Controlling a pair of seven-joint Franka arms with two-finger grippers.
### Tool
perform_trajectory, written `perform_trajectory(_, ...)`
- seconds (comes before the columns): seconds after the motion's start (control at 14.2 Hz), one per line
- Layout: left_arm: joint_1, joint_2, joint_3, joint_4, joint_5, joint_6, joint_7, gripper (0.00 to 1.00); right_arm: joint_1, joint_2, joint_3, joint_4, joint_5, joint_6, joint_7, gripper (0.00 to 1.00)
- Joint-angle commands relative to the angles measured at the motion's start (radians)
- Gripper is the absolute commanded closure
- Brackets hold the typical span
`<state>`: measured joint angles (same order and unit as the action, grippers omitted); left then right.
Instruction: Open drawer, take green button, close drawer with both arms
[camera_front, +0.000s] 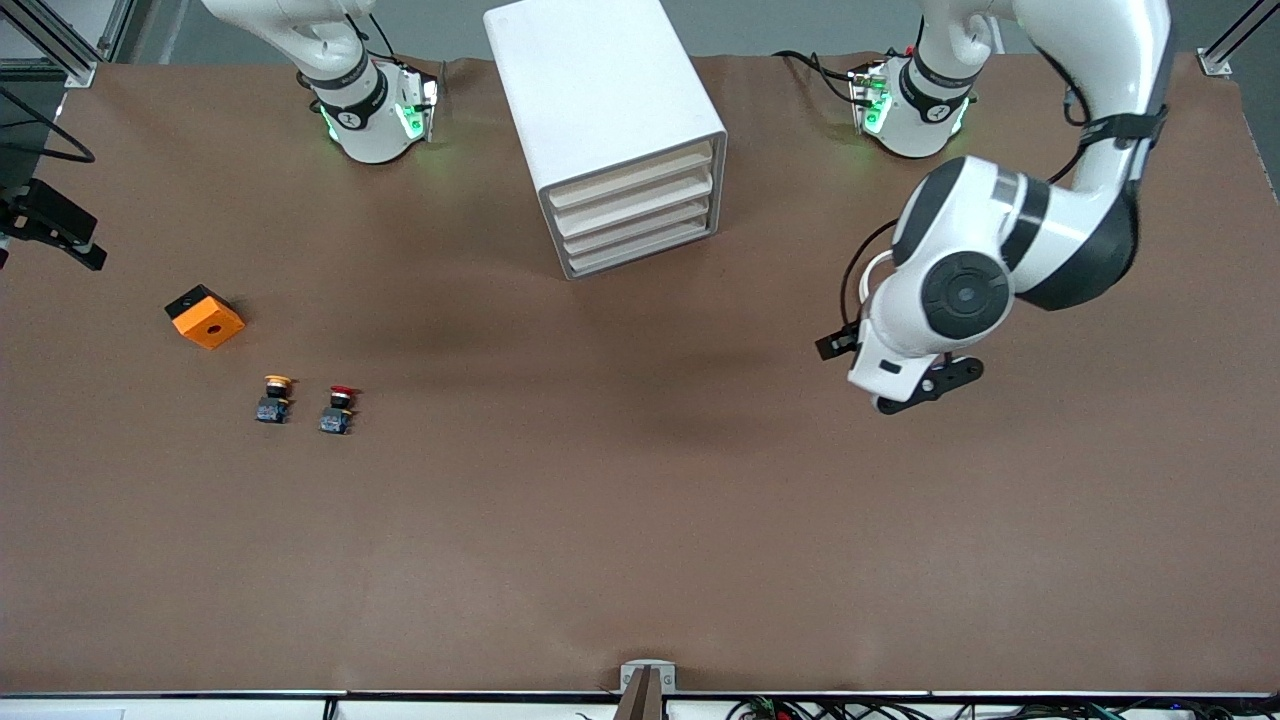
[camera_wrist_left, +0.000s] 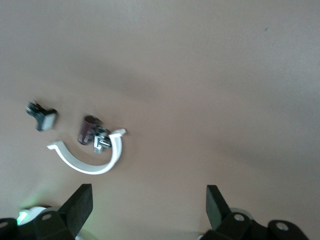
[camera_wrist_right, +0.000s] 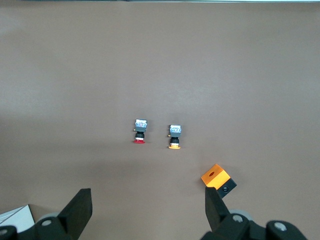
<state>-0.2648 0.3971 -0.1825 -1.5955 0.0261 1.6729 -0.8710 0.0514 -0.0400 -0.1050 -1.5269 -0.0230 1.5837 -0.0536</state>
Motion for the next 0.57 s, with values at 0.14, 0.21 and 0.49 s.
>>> perform_trajectory(0.14, -0.080, 0.115, 0.000, 0.025, 0.002, 0.085, -0.239, 0.00, 0.004, 0.015, -0.001, 0.030, -0.009, -0.018, 0.012, 0.00)
perform_trajectory(0.21, -0.088, 0.140, -0.002, 0.028, -0.005, 0.105, -0.293, 0.00, 0.004, 0.015, -0.001, 0.030, -0.011, -0.018, 0.012, 0.00)
perform_trajectory(0.49, -0.157, 0.212, -0.002, 0.031, -0.072, 0.168, -0.495, 0.00, 0.002, 0.015, -0.001, 0.030, -0.011, -0.018, 0.011, 0.00)
